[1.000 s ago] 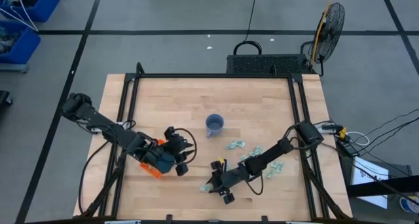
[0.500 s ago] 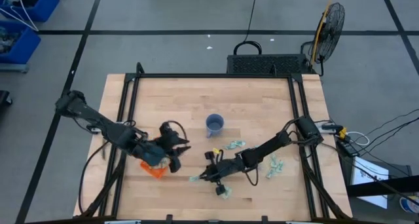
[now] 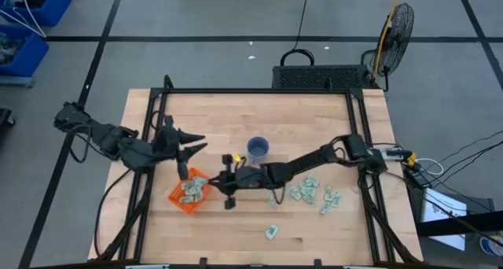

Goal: Pick and place Stevia / Truvia into bins
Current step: Put the green stevia packet into the orange basket

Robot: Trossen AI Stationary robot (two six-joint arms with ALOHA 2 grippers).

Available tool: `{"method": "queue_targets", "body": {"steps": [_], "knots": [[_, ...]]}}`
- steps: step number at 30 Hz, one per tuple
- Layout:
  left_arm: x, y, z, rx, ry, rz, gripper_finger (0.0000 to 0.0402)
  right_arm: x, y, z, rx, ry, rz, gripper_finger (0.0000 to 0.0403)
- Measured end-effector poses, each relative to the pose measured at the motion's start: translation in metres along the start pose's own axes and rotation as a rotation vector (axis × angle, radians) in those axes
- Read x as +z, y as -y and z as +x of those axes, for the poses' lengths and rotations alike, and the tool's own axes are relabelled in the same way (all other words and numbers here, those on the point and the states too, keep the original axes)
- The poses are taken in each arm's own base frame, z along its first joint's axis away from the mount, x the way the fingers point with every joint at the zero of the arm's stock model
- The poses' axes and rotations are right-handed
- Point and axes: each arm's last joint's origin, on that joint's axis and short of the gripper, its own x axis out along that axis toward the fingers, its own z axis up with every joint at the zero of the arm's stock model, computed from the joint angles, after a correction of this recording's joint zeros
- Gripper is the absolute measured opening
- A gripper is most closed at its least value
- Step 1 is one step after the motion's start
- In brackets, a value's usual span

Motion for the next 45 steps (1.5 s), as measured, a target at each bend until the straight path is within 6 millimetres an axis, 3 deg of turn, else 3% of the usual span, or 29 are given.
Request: {"method": "queue_targets", "body": {"steps": [5, 9, 14, 23, 29, 33, 39, 45], "knots": [[-0.001, -0.002, 0.007, 0.033, -0.014, 0.021, 0.0106, -0.023, 0.006, 0.032, -0.007, -0.081, -0.042, 0.0003], [-0.007, 0.001, 0.014, 0.051, -0.057, 0.046, 0.0106, -0.034, 0.001, 0.043, 0.085, -0.064, -0.086, 0.0018], [-0.012, 0.003, 0.019, 0.063, -0.09, 0.052, 0.0106, -0.035, 0.0, 0.043, 0.095, -0.078, -0.122, 0.0059], [-0.013, 0.004, 0.018, 0.023, -0.107, -0.001, 0.0106, -0.009, 0.007, 0.029, 0.066, -0.07, -0.125, 0.0121], [-0.021, 0.002, 0.016, 0.036, -0.175, -0.045, 0.0106, 0.038, 0.014, -0.026, 0.13, -0.265, -0.107, 0.0117], [-0.032, 0.007, 0.022, 0.07, -0.203, -0.073, 0.0106, 0.049, 0.013, -0.071, 0.188, -0.508, -0.014, 0.0109], [-0.065, 0.025, 0.047, 0.058, -0.247, -0.111, 0.0106, 0.039, 0.008, -0.139, 0.189, -0.77, 0.104, 0.0105], [-0.108, 0.046, 0.078, -0.053, -0.348, -0.202, 0.0106, 0.021, -0.003, -0.194, 0.202, -0.7, 0.19, 0.0105]]}}
